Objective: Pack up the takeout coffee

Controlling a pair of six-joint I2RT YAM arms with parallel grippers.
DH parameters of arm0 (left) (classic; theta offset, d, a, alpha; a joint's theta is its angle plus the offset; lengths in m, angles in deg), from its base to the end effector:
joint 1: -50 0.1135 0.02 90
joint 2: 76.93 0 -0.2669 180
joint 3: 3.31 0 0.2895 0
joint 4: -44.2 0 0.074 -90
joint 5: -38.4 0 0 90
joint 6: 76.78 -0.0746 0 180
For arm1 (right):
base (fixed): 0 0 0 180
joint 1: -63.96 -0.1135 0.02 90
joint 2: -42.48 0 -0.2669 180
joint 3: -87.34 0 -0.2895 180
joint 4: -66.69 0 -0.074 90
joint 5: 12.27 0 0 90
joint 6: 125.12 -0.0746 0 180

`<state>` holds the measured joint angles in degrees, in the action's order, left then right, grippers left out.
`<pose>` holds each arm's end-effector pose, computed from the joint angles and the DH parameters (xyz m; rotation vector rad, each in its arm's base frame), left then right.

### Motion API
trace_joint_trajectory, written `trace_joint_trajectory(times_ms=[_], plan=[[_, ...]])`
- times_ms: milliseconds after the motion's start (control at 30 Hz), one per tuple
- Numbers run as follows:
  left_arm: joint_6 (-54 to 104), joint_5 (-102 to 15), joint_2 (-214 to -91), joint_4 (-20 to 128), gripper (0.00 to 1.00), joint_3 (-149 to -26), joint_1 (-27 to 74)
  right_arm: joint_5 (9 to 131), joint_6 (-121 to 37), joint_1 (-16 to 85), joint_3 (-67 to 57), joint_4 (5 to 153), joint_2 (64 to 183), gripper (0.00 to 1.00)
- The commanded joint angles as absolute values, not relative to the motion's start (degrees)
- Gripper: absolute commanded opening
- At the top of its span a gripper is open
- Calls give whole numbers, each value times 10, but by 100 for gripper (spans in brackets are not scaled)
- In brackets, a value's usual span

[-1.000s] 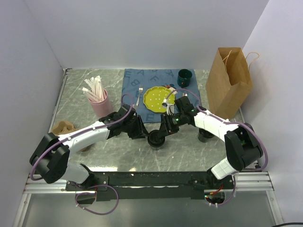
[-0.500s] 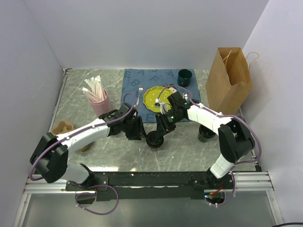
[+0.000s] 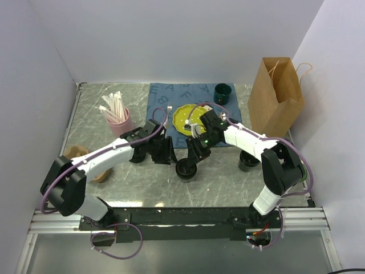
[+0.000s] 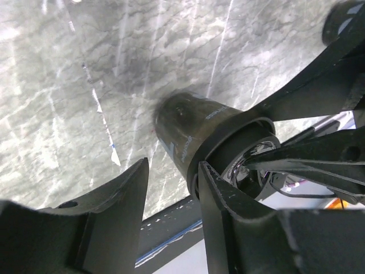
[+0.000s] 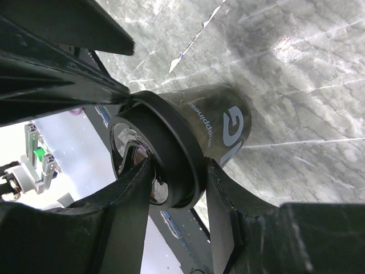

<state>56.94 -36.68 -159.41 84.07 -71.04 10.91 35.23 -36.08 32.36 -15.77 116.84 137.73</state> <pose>0.2592 -0.2354 0.1853 0.0036 2.7252 -0.8418 0.2857 0.2349 0.1681 -0.9257 2.6082 1.1771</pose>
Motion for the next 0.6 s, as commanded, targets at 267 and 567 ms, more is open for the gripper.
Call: trace_joint_trajectory(times_ms=[267,567], plan=[[538,-316,-1610,771,45,-706,111,431,-321,314,-157,1196,1411,37],[566,-334,-1676,786,33,-680,111,445,-324,314,-183,1171,1411,35]])
